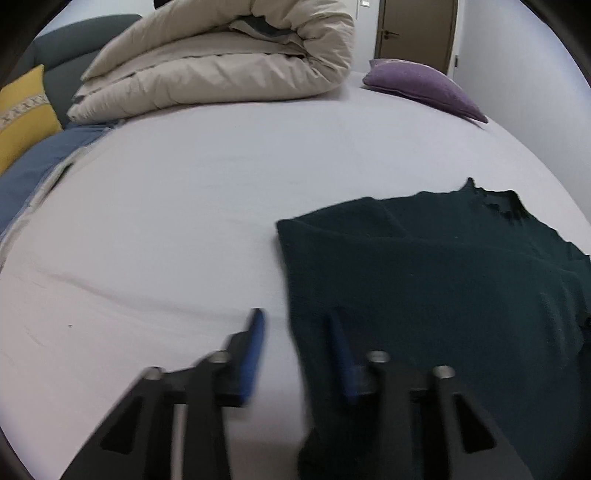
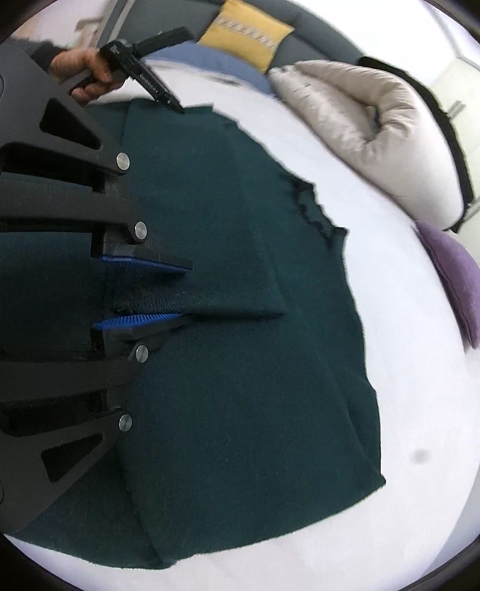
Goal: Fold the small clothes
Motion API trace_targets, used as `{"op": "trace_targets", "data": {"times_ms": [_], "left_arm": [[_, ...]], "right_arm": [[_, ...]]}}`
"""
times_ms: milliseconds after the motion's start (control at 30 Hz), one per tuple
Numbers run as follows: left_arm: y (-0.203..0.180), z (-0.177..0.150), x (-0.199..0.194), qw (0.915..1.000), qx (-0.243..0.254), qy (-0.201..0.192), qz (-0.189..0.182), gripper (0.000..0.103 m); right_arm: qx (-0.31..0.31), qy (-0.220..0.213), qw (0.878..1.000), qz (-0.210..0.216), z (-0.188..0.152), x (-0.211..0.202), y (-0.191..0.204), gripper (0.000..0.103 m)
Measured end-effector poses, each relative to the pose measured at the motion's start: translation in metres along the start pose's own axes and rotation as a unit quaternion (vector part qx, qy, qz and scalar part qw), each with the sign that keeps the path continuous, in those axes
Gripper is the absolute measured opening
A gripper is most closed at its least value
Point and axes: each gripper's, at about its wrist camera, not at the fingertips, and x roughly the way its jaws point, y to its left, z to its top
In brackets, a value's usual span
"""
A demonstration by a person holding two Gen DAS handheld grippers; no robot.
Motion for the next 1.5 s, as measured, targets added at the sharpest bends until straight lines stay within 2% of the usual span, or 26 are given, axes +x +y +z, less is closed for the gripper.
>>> {"op": "trace_targets", "data": {"times_ms": [33,67,133,233,300,333,367,433,467,533,633,667,733,800,833,900,1000,1067,1133,1200,1233,1300,1367,1433,1500], "left_arm": [[-0.002,0.001,0.0,0.9999,0.01,0.002,0.004,0.013],[-0.006,0.0,-0.001,0.9996,0.025,-0.001,0.015,0.01],[-0.009,-0.002,-0.004,0.9984,0.048,-0.006,0.029,0.008],[-0.001,0.0,-0.007,0.9985,0.042,-0.011,0.034,0.005],[0.006,-0.001,-0.005,0.9969,0.042,-0.017,0.064,0.001],[0.012,-0.003,0.002,0.9972,0.036,-0.009,0.065,0.002],[0.016,-0.005,0.011,0.998,0.03,0.007,0.056,0.002],[0.01,-0.004,0.005,0.997,0.042,0.0,0.065,0.001],[0.007,-0.004,0.002,0.9967,0.048,-0.006,0.065,0.001],[0.009,-0.004,-0.004,0.9975,0.028,-0.009,0.065,0.002],[0.023,-0.005,-0.023,0.9986,-0.023,-0.028,0.039,0.003],[0.025,-0.003,-0.03,0.9983,-0.031,-0.036,0.034,0.004],[0.031,0.001,-0.045,0.997,-0.047,-0.055,0.028,0.016],[0.03,0.004,-0.058,0.996,-0.057,-0.067,0.016,0.021],[0.026,0.006,-0.062,0.9961,-0.054,-0.069,0.007,0.026],[0.01,0.008,-0.061,0.9973,-0.031,-0.067,-0.005,0.037],[-0.016,-0.005,-0.046,0.9988,0.015,-0.046,-0.002,0.037],[-0.028,-0.019,-0.021,0.9984,0.054,-0.004,0.019,0.038],[-0.029,-0.027,-0.015,0.9967,0.072,-0.02,0.034,0.048],[-0.023,-0.023,-0.016,0.9977,0.061,-0.014,0.026,0.049],[-0.022,-0.021,-0.015,0.9977,0.061,-0.012,0.026,0.055],[-0.018,-0.021,-0.017,0.9973,0.061,-0.02,0.036,0.066],[-0.009,-0.024,-0.024,0.9987,0.041,-0.017,0.022,0.066],[-0.003,-0.029,-0.042,0.9994,0.021,-0.021,0.02,0.065],[0.005,-0.041,-0.071,0.9995,0.007,-0.032,-0.001,0.065]], "right_arm": [[-0.006,0.0,1.0,-0.004,-0.001,0.0,0.0,0.018],[-0.008,0.0,1.0,-0.009,-0.001,-0.002,0.002,0.014],[-0.009,0.001,1.0,-0.012,-0.001,-0.004,0.001,0.008],[-0.015,-0.012,1.0,-0.009,0.0,-0.015,0.011,0.007],[-0.025,-0.022,0.999,-0.005,-0.001,-0.022,0.02,0.007],[-0.027,-0.022,0.999,-0.007,-0.001,-0.022,0.022,0.007],[-0.028,-0.02,0.999,-0.01,-0.001,-0.016,0.021,0.007],[-0.015,0.003,1.0,-0.022,-0.003,0.006,0.005,0.007],[0.009,-0.002,1.0,0.01,-0.004,0.009,-0.008,0.006],[0.023,0.0,0.999,0.028,-0.003,0.001,-0.01,0.006],[0.032,0.004,0.999,0.028,-0.007,-0.011,-0.011,0.011],[0.038,0.004,0.999,0.027,-0.008,-0.018,-0.011,0.013],[0.04,-0.007,0.999,0.015,-0.012,-0.034,-0.012,0.015],[0.036,-0.017,0.999,0.01,-0.013,-0.048,-0.011,0.015],[0.034,-0.022,0.999,0.014,-0.013,-0.053,-0.01,0.015],[0.022,-0.029,0.999,0.019,-0.014,-0.062,-0.005,0.015],[0.009,-0.028,0.999,0.018,-0.016,-0.06,-0.003,0.015],[0.011,-0.015,1.0,0.014,-0.019,-0.046,-0.005,0.015],[0.004,-0.012,1.0,0.005,-0.026,-0.032,-0.013,0.015],[0.018,-0.02,0.999,0.026,-0.03,-0.037,-0.026,0.015],[0.029,-0.017,0.999,0.035,-0.029,-0.037,-0.03,0.015],[0.032,-0.029,0.999,0.024,-0.032,-0.05,-0.035,0.016],[0.024,-0.039,0.999,0.004,-0.035,-0.054,-0.038,0.016],[0.027,-0.023,0.999,0.016,-0.038,-0.054,-0.047,0.016],[0.039,-0.029,0.999,0.008,-0.04,-0.069,-0.048,0.018]]}}
